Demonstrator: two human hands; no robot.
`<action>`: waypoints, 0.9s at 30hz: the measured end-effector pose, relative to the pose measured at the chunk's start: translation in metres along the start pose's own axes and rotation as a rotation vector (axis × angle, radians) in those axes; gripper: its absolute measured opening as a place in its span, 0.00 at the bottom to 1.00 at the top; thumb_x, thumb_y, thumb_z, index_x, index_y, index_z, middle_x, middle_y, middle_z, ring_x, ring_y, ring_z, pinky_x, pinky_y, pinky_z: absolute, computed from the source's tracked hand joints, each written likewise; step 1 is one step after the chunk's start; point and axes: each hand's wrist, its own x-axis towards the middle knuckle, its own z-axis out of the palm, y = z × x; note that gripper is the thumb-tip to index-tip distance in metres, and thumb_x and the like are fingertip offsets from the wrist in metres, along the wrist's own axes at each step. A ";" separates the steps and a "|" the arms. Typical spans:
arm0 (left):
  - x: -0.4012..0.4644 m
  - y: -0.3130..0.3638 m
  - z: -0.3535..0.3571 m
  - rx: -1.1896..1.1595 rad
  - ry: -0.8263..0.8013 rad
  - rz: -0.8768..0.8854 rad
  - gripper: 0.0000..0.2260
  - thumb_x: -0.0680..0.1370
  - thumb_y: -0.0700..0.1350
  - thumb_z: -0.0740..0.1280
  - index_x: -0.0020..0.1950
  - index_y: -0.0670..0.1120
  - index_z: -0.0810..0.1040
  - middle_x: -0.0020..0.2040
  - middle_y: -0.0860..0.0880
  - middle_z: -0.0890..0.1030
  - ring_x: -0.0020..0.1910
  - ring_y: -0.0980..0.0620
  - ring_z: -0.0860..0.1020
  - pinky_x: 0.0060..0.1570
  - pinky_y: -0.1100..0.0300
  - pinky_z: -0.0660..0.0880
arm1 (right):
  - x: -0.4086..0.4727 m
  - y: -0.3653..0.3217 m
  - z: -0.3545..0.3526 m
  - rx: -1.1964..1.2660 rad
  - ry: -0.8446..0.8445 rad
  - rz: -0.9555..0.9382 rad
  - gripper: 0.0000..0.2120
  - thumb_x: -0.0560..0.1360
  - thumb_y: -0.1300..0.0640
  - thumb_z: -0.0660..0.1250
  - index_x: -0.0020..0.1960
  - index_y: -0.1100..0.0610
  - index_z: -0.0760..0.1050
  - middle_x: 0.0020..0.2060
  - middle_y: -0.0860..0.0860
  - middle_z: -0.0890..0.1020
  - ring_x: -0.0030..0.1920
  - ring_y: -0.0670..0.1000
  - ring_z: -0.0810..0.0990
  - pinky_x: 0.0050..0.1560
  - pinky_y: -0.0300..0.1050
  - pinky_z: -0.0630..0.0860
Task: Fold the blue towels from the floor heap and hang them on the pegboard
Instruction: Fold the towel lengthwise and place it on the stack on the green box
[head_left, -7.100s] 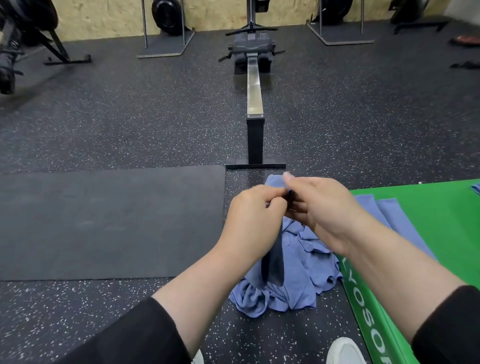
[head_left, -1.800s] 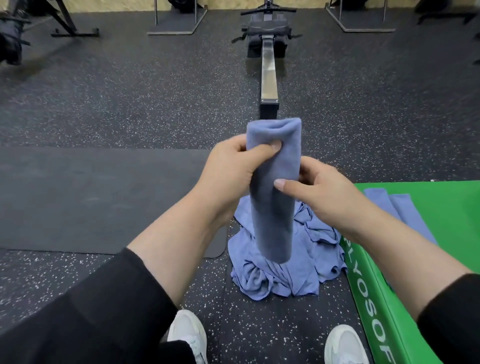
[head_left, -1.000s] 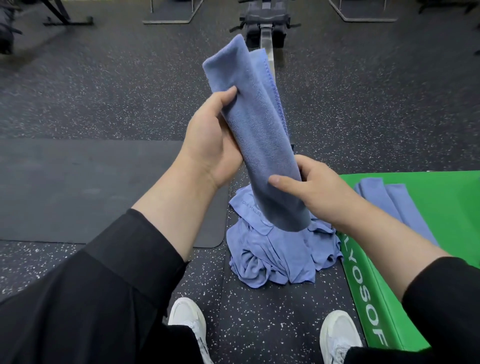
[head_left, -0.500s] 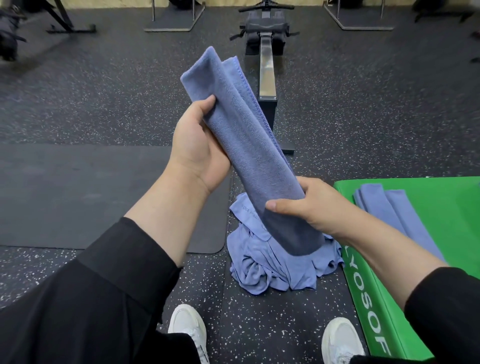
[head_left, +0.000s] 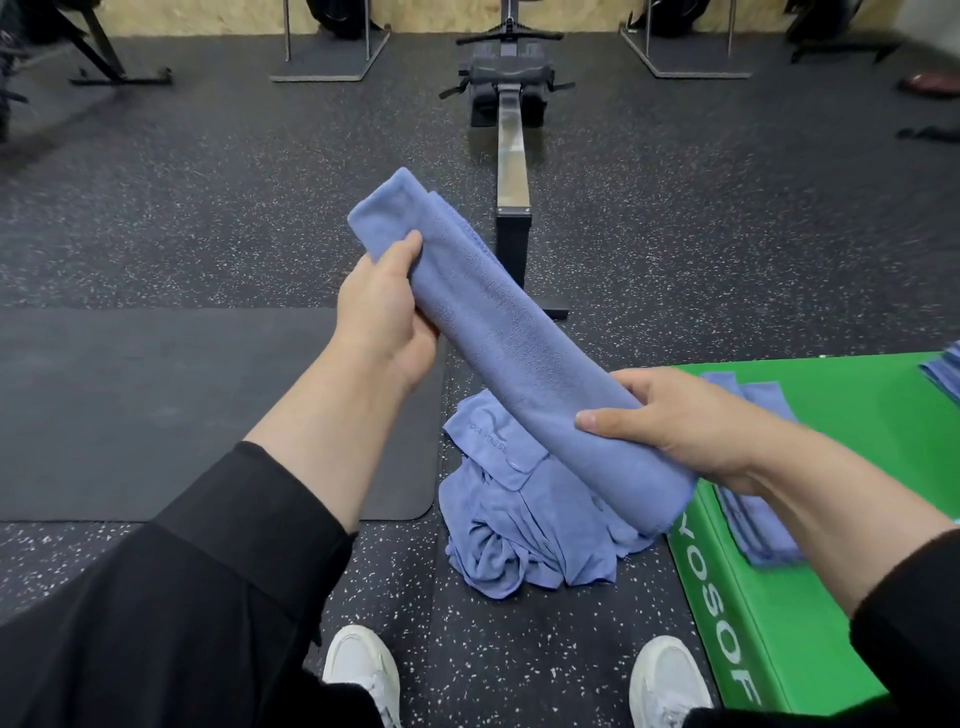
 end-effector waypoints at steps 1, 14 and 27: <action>-0.002 -0.004 0.005 0.016 -0.004 -0.005 0.08 0.81 0.37 0.66 0.60 0.42 0.79 0.54 0.42 0.86 0.51 0.48 0.86 0.52 0.52 0.83 | -0.008 0.001 -0.011 -0.006 0.001 0.020 0.12 0.74 0.51 0.75 0.54 0.55 0.83 0.49 0.54 0.88 0.48 0.52 0.85 0.53 0.53 0.79; 0.006 -0.118 0.174 0.195 -0.172 -0.216 0.14 0.80 0.39 0.69 0.65 0.41 0.75 0.53 0.41 0.85 0.45 0.45 0.86 0.39 0.51 0.83 | -0.128 0.074 -0.162 0.212 0.447 0.079 0.06 0.78 0.61 0.69 0.54 0.61 0.80 0.41 0.54 0.84 0.39 0.46 0.80 0.38 0.37 0.80; 0.000 -0.348 0.237 0.621 -0.321 -0.427 0.06 0.79 0.34 0.66 0.48 0.45 0.75 0.40 0.46 0.77 0.38 0.50 0.76 0.37 0.55 0.77 | -0.167 0.281 -0.180 0.252 0.716 0.401 0.16 0.77 0.65 0.71 0.63 0.59 0.78 0.51 0.55 0.86 0.45 0.51 0.83 0.54 0.51 0.81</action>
